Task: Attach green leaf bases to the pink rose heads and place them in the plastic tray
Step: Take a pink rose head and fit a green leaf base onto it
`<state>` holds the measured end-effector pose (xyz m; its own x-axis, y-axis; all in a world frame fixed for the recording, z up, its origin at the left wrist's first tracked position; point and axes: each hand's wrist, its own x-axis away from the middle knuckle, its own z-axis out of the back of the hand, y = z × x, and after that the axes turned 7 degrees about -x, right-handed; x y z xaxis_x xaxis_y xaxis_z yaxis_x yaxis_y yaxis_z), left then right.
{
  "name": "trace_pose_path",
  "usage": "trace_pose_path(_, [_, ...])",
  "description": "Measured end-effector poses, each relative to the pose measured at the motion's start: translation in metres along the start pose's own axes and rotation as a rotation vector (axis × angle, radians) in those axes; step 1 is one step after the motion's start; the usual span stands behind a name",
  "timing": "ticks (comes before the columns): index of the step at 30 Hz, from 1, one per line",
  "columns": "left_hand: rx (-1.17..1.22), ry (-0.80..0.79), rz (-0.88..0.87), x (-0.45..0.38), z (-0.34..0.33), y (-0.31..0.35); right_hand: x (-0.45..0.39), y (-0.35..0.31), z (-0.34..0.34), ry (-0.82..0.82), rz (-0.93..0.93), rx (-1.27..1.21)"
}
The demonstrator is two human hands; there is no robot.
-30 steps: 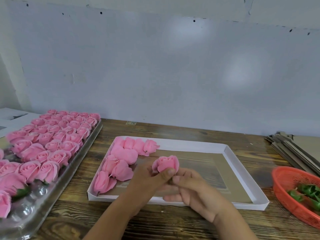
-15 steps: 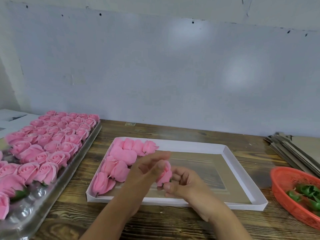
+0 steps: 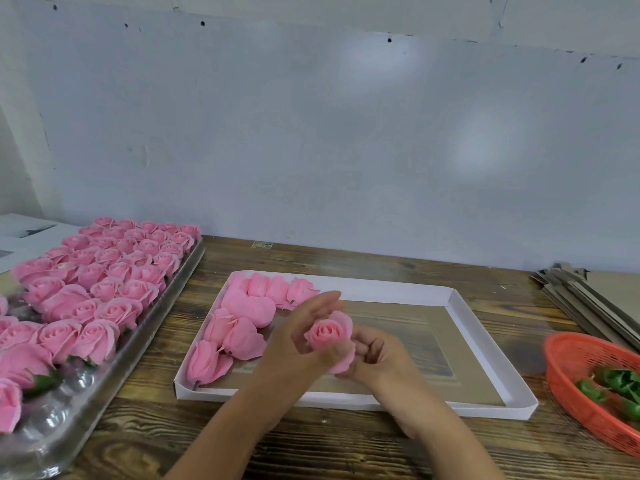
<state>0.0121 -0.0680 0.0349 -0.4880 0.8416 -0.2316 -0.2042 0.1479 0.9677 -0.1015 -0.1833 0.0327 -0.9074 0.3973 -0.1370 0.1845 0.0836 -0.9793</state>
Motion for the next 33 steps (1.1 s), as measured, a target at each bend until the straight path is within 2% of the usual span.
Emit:
trace_pose_path(2, [-0.005,0.093,-0.065,-0.001,0.001,0.001,0.0,0.0,-0.002,-0.009,0.003,0.043])
trace_pose_path(4, [-0.023,0.112,-0.091,-0.003,0.0,0.002,0.001,0.002,-0.003,-0.035,-0.009,0.096])
trace_pose_path(12, [-0.116,-0.06,-0.031,-0.003,-0.001,-0.009,0.003,0.0,-0.004,-0.058,-0.012,0.116])
trace_pose_path(17, [-0.14,-0.094,0.019,-0.003,-0.002,-0.007,0.002,-0.001,-0.003,-0.051,0.012,0.056])
trace_pose_path(20, [-0.062,-0.06,0.005,-0.002,-0.002,-0.006,0.002,-0.001,-0.002,-0.019,0.013,0.0])
trace_pose_path(25, [-0.095,0.072,-0.096,-0.003,-0.002,-0.004,0.003,0.001,-0.004,-0.075,-0.021,0.051])
trace_pose_path(29, [-0.141,-0.044,-0.072,-0.004,-0.002,-0.008,0.003,0.002,-0.004,-0.089,-0.013,0.1])
trace_pose_path(33, [-0.085,-0.078,-0.043,-0.006,-0.002,-0.011,0.001,0.001,-0.002,-0.015,0.008,-0.029])
